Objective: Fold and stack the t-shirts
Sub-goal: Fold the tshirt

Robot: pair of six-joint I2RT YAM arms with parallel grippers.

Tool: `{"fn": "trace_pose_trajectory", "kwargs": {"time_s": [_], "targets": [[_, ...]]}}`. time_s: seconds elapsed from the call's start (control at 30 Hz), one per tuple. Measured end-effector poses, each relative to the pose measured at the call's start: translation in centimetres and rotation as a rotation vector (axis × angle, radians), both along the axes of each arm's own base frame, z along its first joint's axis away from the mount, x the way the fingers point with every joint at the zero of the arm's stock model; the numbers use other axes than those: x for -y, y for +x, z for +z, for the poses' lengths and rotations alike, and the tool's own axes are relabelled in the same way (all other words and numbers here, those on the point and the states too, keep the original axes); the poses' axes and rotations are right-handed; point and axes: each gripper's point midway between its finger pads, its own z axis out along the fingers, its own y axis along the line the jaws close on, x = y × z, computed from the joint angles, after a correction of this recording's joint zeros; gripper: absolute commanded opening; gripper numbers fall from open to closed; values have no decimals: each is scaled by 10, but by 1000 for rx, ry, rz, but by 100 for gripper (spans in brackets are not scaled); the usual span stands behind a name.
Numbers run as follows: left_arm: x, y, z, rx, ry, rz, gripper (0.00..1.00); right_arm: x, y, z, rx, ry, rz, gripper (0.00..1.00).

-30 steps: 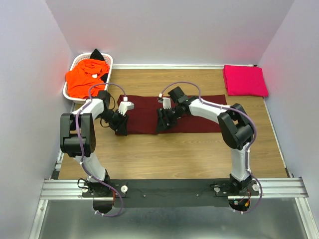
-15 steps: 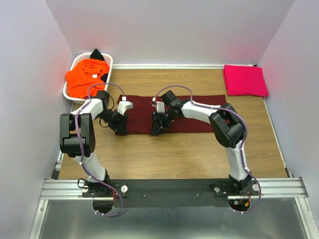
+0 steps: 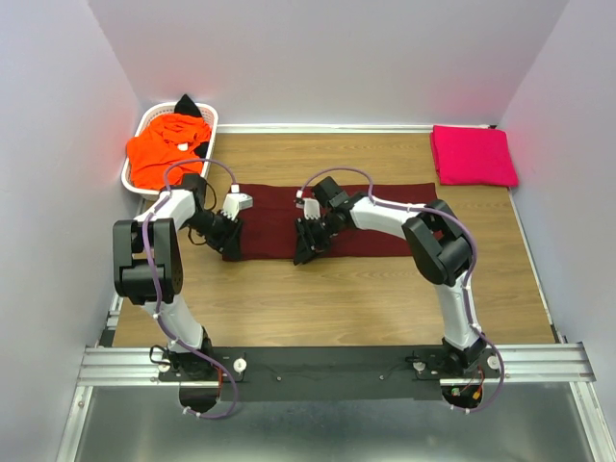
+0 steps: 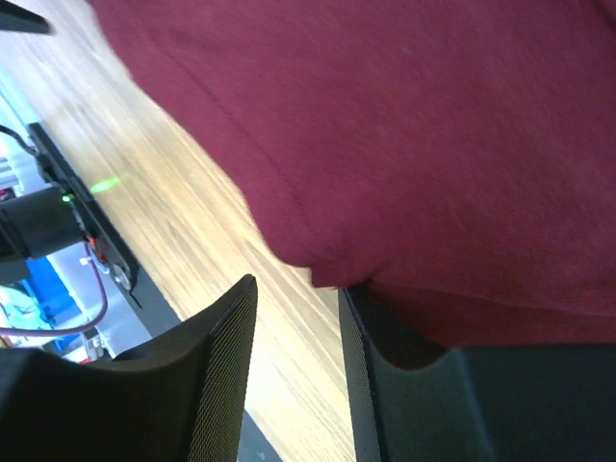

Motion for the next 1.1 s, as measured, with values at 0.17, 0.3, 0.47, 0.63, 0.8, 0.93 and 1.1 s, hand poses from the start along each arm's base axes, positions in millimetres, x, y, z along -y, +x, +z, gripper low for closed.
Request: {"fn": "trace_pose_trajectory", "kwargs": {"time_s": [0.17, 0.3, 0.47, 0.63, 0.8, 0.93, 1.1], "targets": [[0, 1, 0, 0, 1, 2, 47, 3, -3, -4, -10, -10, -6, 48], [-1, 1, 0, 0, 5, 2, 47, 3, -3, -4, -9, -11, -8, 43], [-1, 1, 0, -2, 7, 5, 47, 2, 0, -3, -6, -12, -15, 26], [-1, 1, 0, -3, 7, 7, 47, 1, 0, -3, -9, -14, -21, 1], [-1, 2, 0, -7, 8, 12, 47, 1, 0, -3, -8, -15, -22, 0], [-1, 6, -1, -10, 8, 18, 46, 1, 0, -3, -8, -15, -22, 1], [-1, 8, -5, -24, 7, 21, 44, 1, 0, -3, -8, -15, -21, 1]]}}
